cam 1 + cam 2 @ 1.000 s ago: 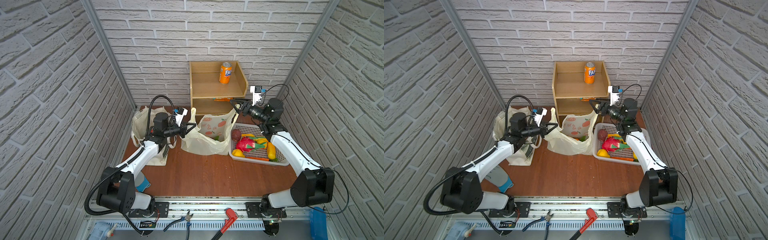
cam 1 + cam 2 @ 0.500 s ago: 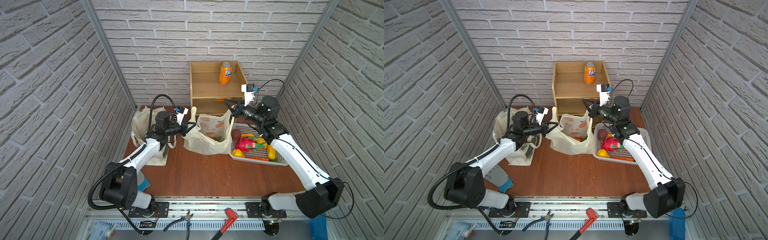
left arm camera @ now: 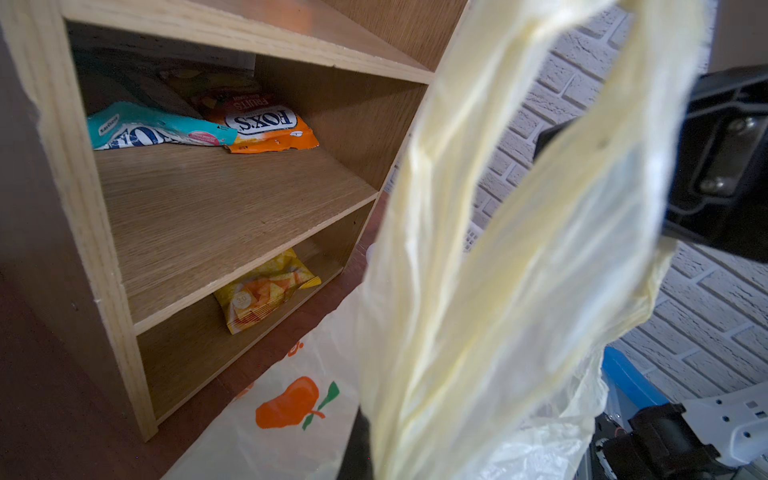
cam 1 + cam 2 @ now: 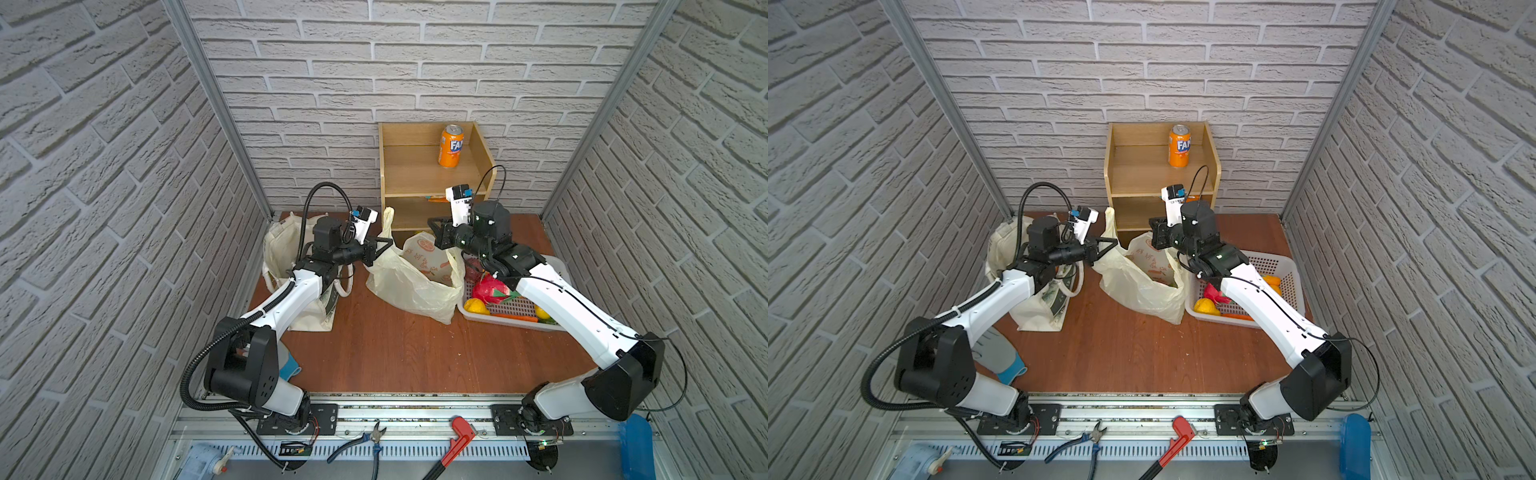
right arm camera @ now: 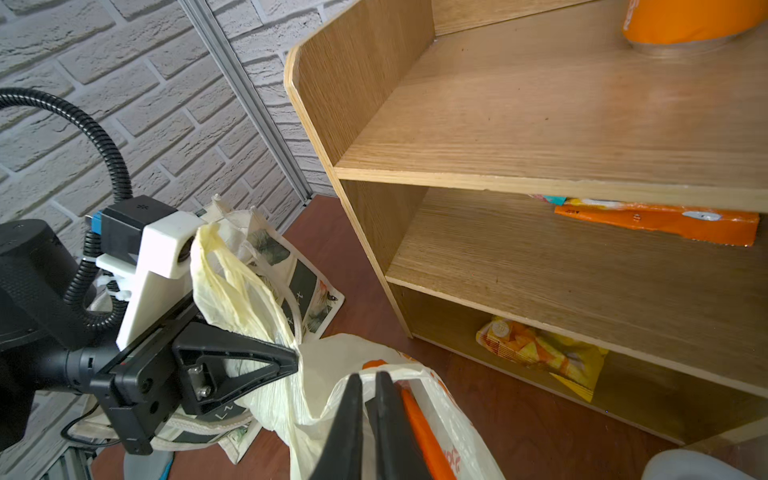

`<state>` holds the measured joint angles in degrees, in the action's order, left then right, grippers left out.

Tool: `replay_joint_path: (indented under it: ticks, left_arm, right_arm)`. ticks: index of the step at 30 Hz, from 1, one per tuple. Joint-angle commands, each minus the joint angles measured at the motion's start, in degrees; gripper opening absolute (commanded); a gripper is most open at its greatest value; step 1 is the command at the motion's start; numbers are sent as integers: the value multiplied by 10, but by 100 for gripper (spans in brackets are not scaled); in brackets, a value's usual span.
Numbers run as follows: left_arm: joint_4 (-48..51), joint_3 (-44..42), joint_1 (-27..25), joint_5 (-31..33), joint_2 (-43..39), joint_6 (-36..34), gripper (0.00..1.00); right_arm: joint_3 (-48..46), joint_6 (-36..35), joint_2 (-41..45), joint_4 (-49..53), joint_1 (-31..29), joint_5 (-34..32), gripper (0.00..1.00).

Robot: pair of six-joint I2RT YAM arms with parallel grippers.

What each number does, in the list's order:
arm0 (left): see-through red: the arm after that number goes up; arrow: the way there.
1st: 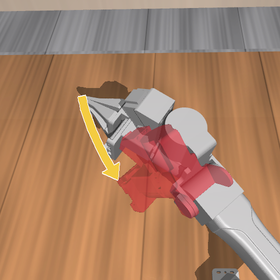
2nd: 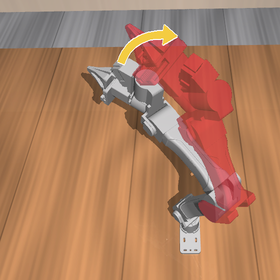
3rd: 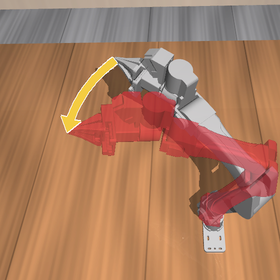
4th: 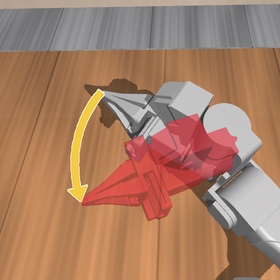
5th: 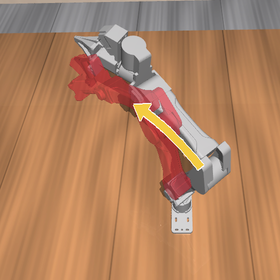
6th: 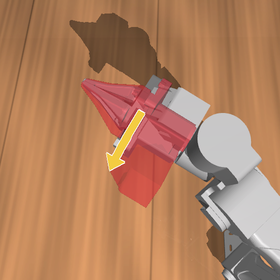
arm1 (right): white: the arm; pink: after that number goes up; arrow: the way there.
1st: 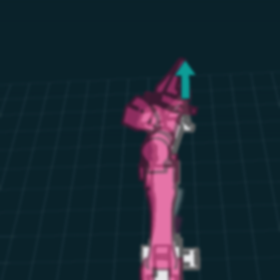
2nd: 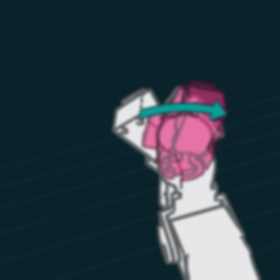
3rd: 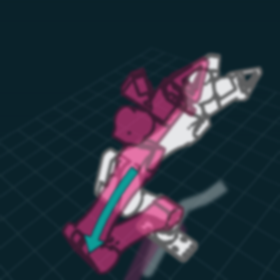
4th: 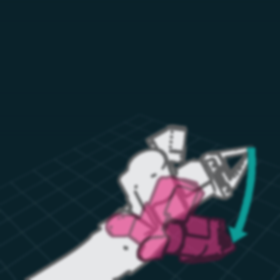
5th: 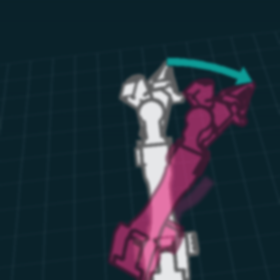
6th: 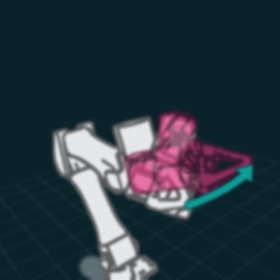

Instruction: Place the mixed food into the grocery bags and tie them

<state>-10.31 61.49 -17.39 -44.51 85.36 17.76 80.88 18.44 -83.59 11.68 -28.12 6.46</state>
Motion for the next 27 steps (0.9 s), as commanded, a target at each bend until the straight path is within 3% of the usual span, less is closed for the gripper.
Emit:
replay_joint_path:
  ticks: [1, 4, 7, 10, 13, 17, 27]
  left_arm:
    - [7, 10, -1, 2, -8, -24, 0]
    - [7, 1, 0, 3, -13, -25, 0]
    - [5, -5, 3, 2, -16, -25, 0]
    - [6, -7, 5, 0, -18, -26, 0]
    - [6, -8, 6, -2, -19, -26, 0]
    - [5, -8, 7, -4, -20, -26, 0]
    - [7, -3, 9, -12, -17, -26, 0]
  right_arm:
    - [17, -16, 23, -13, 4, 25, 29]
    - [11, -6, 43, -12, 29, 61, 58]
    - [-5, 5, 71, -24, 65, 120, 74]
    - [-25, 16, 100, -41, 110, 196, 82]
    - [-62, 5, 143, -39, 143, 226, 88]
    - [-140, -23, 218, -32, 165, 206, 93]
    - [-312, -55, 332, -35, 182, 192, 94]
